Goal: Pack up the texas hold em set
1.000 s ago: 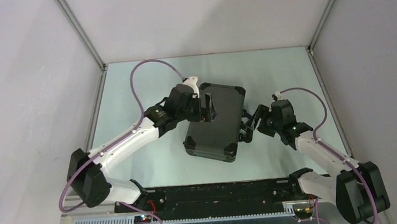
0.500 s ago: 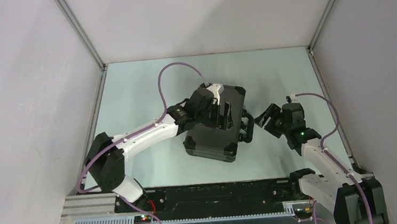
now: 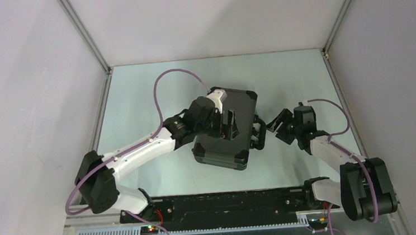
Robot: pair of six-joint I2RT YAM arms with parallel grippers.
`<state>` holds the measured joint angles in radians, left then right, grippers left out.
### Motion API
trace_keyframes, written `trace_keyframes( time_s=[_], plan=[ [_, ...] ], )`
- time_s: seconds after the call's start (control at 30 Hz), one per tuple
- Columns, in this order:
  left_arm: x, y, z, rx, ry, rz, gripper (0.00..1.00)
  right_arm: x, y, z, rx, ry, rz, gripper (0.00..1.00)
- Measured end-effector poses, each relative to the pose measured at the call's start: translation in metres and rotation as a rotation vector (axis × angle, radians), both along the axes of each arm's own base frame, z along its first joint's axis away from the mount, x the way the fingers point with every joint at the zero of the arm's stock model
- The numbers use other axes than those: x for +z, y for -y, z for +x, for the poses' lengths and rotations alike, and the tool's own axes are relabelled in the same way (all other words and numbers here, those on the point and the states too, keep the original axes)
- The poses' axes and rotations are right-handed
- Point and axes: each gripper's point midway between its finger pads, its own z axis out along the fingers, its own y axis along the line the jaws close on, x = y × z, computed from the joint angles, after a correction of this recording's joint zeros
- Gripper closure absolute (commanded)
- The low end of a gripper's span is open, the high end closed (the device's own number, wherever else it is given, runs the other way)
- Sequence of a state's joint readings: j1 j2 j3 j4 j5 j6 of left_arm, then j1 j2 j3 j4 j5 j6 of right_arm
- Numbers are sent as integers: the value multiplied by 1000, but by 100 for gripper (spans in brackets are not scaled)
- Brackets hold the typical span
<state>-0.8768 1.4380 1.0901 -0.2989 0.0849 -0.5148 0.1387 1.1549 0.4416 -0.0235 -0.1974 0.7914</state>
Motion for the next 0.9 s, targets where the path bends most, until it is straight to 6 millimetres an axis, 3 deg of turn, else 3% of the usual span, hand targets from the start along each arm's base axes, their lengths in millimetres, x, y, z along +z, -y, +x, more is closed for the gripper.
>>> trace_keyframes(
  time_s=[0.17,0.3,0.4,0.6,0.9],
  plan=[
    [11,-11,-4,18,30,-15,8,-7,-4,-2,-33,-23,80,32],
    [19,-11,-6,16,45,-29,7,-17,-3,-26,-75,-42,134,31],
    [18,-4,-16,-13,45,-21,6,-13,3,-37,-114,-23,144,31],
    [22,37,-42,-139,47,-20,6,12,15,-38,-165,56,165,32],
    [17,29,-45,-125,50,2,5,-8,-3,-57,-185,-43,326,31]
  ],
)
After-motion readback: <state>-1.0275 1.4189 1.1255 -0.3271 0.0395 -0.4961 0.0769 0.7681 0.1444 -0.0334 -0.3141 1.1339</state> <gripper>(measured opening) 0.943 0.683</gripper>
